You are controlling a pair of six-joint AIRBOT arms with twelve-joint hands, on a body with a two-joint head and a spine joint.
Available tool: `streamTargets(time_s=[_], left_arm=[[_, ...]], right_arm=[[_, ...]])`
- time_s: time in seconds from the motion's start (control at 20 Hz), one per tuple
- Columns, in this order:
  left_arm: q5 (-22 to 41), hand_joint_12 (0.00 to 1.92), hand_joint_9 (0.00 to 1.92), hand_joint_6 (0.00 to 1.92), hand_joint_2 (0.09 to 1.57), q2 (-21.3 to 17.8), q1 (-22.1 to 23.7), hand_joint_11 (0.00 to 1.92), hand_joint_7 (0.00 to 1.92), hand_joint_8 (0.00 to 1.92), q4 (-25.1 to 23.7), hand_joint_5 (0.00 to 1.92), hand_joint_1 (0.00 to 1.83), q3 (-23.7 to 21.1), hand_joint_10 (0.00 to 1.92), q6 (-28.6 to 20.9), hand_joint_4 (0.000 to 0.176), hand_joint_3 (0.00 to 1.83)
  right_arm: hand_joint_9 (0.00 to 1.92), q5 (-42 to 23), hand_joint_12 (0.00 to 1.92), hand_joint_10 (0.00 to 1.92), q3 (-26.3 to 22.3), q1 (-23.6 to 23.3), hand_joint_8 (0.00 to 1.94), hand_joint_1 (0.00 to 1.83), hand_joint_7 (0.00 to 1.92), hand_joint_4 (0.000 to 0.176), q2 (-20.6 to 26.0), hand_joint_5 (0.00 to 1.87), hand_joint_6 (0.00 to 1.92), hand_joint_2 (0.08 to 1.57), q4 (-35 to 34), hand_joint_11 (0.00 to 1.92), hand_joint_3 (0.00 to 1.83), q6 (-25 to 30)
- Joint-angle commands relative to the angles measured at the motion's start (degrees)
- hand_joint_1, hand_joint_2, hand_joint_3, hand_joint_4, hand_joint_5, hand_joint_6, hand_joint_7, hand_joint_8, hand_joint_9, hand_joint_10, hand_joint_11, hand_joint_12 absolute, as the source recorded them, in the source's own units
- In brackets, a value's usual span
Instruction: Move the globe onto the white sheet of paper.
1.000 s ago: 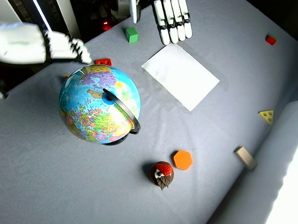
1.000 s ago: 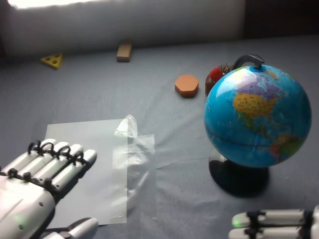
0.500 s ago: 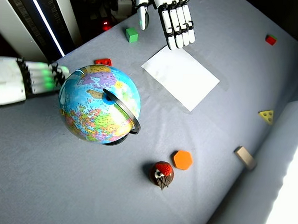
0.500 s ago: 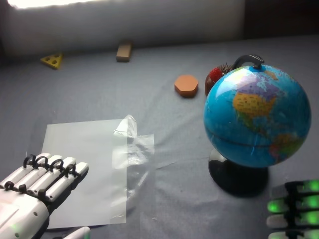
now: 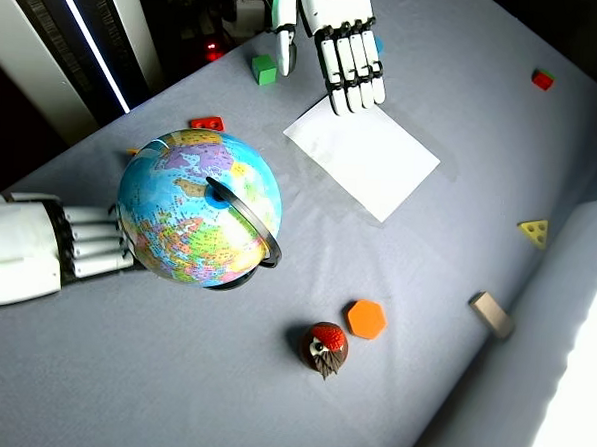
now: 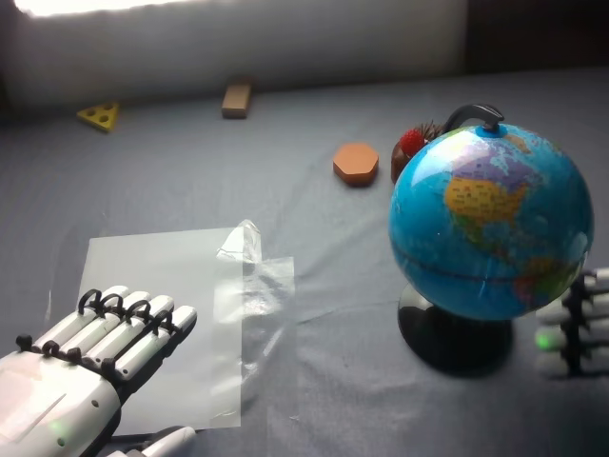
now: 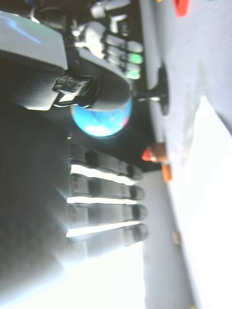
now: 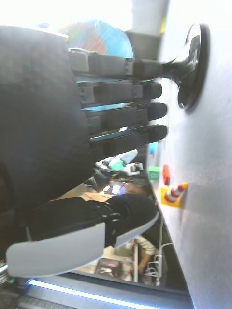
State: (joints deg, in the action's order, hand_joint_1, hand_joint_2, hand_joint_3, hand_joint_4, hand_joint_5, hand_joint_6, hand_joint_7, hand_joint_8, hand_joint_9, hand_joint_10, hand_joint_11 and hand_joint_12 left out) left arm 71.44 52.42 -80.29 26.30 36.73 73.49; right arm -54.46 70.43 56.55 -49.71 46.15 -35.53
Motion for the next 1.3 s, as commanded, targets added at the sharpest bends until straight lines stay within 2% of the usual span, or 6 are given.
streamTargets(time_s=[0.0,0.15,0.35,0.55,0.7,1.25], left_arm=[[5.41,0.00,0.00,0.00,1.37,0.29,-0.03,0.00,0.00,0.00,-2.35,0.00,0.00,0.64,0.00,-0.53,0.000,0.01],[5.42,0.00,0.00,0.00,1.37,0.65,-0.82,0.00,0.00,0.00,-4.28,0.00,0.00,1.80,0.00,-0.72,0.000,0.00],[5.10,0.00,0.00,0.00,1.37,1.04,-1.97,0.00,0.00,0.00,-9.25,0.00,0.00,3.91,0.00,-1.75,0.000,0.00],[5.49,0.00,0.00,0.00,1.37,1.47,-2.86,0.00,0.00,0.00,-13.57,0.00,0.00,5.83,0.00,-3.34,0.000,0.00],[7.28,0.00,0.00,0.00,1.37,2.67,-3.97,0.00,0.00,0.00,-13.32,0.00,0.00,7.67,0.00,-4.66,0.000,0.00],[6.69,0.00,0.00,0.00,1.37,3.79,-4.72,0.00,0.00,0.00,-14.52,0.00,0.00,9.62,0.00,-6.33,0.000,0.00]], right_arm=[[0.13,-4.19,0.36,0.00,0.42,-0.70,0.00,0.00,0.19,0.000,-0.48,0.18,0.00,1.29,-2.45,0.00,0.00,0.56],[0.13,0.15,0.39,0.00,1.36,-3.54,0.00,0.00,0.19,0.000,-1.38,0.19,0.00,1.29,0.06,0.00,0.00,1.65],[0.13,1.23,0.33,0.00,3.10,-6.53,0.00,0.00,0.18,0.000,-3.03,0.20,0.00,1.29,2.02,0.00,0.00,4.29],[0.13,7.10,0.32,0.00,3.80,-9.39,0.00,0.00,0.18,0.000,-5.03,0.20,0.00,1.29,4.92,0.00,0.00,6.02],[0.13,8.08,0.29,0.00,5.59,-11.05,0.00,0.00,0.18,0.000,-6.70,0.19,0.00,1.29,6.88,0.00,0.00,10.00],[0.14,9.39,0.22,0.00,5.73,-14.29,0.00,0.00,0.19,0.000,-8.46,0.19,0.00,1.30,8.54,0.00,0.00,12.48]])
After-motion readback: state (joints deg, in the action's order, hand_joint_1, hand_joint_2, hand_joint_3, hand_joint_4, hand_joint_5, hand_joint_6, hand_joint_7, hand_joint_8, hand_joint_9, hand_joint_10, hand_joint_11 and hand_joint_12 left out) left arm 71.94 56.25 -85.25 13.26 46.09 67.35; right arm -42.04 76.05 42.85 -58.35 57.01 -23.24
